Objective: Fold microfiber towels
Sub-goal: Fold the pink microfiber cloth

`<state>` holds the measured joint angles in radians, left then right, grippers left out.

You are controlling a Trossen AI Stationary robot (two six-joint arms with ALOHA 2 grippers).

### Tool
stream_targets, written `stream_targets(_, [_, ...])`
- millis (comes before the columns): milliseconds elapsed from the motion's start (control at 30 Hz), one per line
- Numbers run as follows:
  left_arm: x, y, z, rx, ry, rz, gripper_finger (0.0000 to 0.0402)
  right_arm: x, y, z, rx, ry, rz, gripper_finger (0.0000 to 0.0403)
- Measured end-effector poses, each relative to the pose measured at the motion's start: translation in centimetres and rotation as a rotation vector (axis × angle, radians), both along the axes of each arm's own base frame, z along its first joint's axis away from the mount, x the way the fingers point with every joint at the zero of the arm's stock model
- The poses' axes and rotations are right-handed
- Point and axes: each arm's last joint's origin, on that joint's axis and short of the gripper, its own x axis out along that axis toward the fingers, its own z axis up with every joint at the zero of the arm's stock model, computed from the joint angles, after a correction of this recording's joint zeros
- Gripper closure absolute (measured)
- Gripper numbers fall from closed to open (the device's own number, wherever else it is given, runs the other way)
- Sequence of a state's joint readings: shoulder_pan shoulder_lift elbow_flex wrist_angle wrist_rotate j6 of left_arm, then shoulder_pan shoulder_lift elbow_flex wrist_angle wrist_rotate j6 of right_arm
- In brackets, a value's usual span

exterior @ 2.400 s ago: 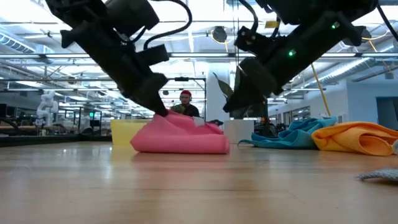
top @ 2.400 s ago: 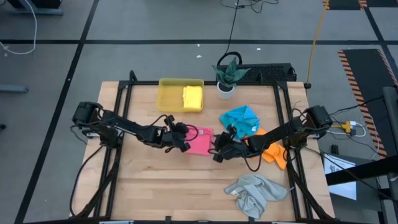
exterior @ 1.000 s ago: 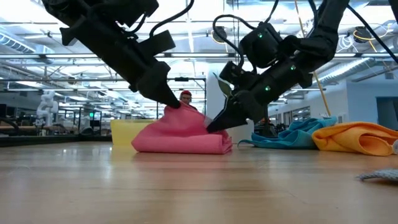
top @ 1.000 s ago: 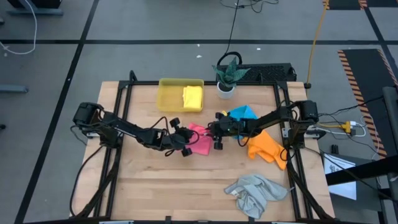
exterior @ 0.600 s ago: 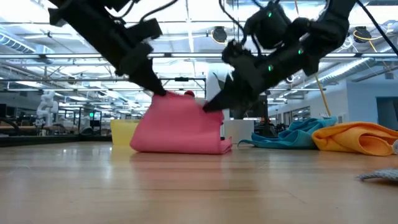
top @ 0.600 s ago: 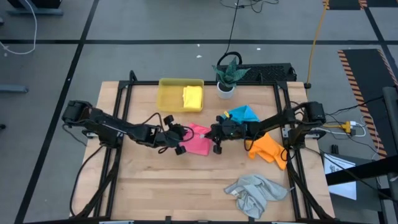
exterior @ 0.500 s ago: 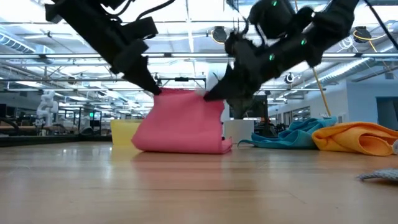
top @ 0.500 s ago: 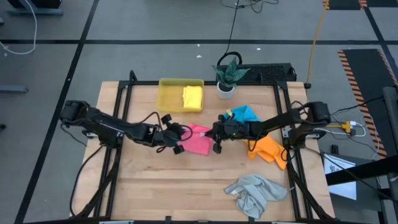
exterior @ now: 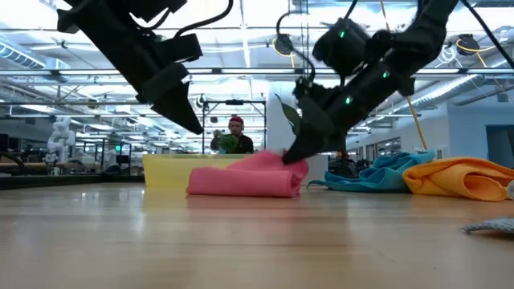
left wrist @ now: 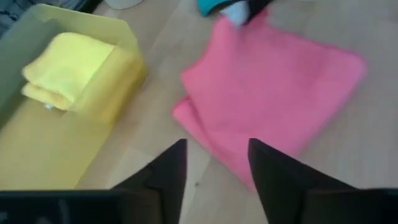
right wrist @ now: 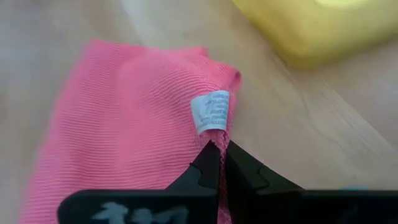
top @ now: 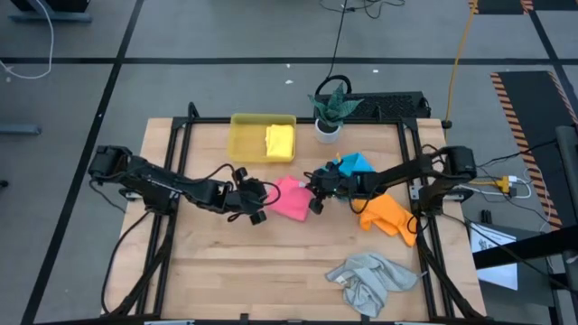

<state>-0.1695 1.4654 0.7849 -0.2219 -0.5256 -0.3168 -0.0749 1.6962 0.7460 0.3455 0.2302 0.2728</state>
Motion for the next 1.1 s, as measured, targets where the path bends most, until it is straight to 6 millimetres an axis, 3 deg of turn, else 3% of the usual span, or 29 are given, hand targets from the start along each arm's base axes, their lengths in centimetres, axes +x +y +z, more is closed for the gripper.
stream_targets(200, [1.0, -1.1, -0.3, -0.017, -0.087, -0.113, 0.0201, 0.0, -1.0, -0.4, 0.013, 0.006, -0.011, 0.0402])
stream_targets(367, [2.2, -1.2, -2.8, -0.012, -0.163, -0.176, 0.0214, 0.2, -1.1, -0.2, -0.006, -0.018, 0.001, 0.0401])
stream_targets(467, [2.6, -0.5, -5.1, 0.019, -0.101, -0.15, 0.0227, 0.2, -1.0, -0.2, 0.017, -0.02, 0.035, 0.0399])
stream_targets(700, [2.7, 0.5, -7.8, -0.036, -0.006, -0.112, 0.0263, 0.2, -0.9, -0.2, 0.027, -0.016, 0.049, 0.0397])
stream_targets(900, [2.9, -1.0, -8.1, -0.128, -0.025, -0.155, 0.0281, -0.1, -1.4, -0.4, 0.009, 0.018, 0.044, 0.0397])
stream_targets(1100, [2.7, -3.1, -6.3, -0.135, -0.123, -0.222, 0.0284, 0.0, -1.5, -0.3, -0.042, 0.019, 0.08, 0.0397])
